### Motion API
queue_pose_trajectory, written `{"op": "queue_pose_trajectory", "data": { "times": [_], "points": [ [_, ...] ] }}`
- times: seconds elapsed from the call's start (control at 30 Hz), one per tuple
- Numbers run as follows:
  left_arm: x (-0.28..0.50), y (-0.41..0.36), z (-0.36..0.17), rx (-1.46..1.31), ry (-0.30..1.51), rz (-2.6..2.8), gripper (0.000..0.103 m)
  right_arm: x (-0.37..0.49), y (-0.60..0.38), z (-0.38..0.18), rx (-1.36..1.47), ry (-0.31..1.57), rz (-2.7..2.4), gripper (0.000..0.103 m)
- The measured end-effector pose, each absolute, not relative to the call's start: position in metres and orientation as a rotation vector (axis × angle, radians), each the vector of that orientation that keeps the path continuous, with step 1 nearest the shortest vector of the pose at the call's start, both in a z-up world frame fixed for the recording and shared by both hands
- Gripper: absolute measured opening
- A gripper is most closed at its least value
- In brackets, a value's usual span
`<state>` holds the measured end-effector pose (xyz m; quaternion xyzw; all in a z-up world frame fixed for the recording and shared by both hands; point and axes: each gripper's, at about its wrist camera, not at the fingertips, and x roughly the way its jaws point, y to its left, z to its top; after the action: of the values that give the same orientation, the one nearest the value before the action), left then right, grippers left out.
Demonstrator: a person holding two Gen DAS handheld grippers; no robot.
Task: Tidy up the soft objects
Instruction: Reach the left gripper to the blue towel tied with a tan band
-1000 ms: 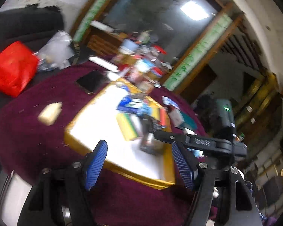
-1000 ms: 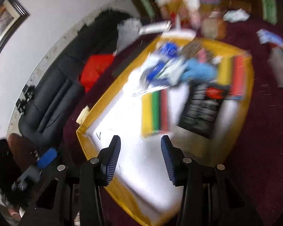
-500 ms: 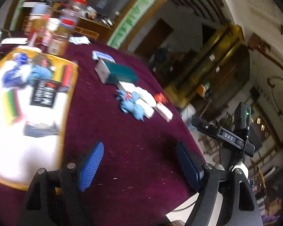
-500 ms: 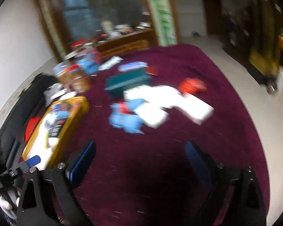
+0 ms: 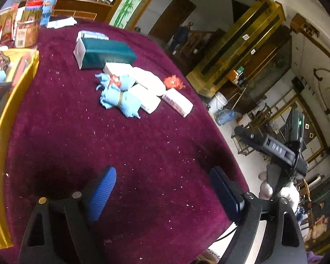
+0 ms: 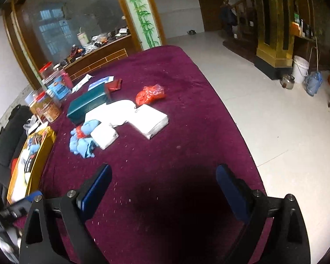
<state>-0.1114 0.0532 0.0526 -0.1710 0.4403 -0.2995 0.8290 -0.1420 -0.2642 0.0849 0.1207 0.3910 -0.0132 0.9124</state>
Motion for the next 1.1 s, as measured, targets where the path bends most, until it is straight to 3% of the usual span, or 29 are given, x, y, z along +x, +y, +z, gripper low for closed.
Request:
{"op": "queue_pose_trajectory", "data": {
  "times": [0.57, 1.1],
  "points": [
    [-0.099, 0.141, 0.052, -0.340, 0.947, -0.287, 0.090, -0.004, -0.268, 0.044, 0.495, 0.715, -0.009, 0.095],
    [0.036, 0.023, 0.026, -0.268, 0.984, -0.279, 0.089, 0.003, -0.269, 0.030, 0.457, 0.741, -0.022, 0.095]
  ]
}}
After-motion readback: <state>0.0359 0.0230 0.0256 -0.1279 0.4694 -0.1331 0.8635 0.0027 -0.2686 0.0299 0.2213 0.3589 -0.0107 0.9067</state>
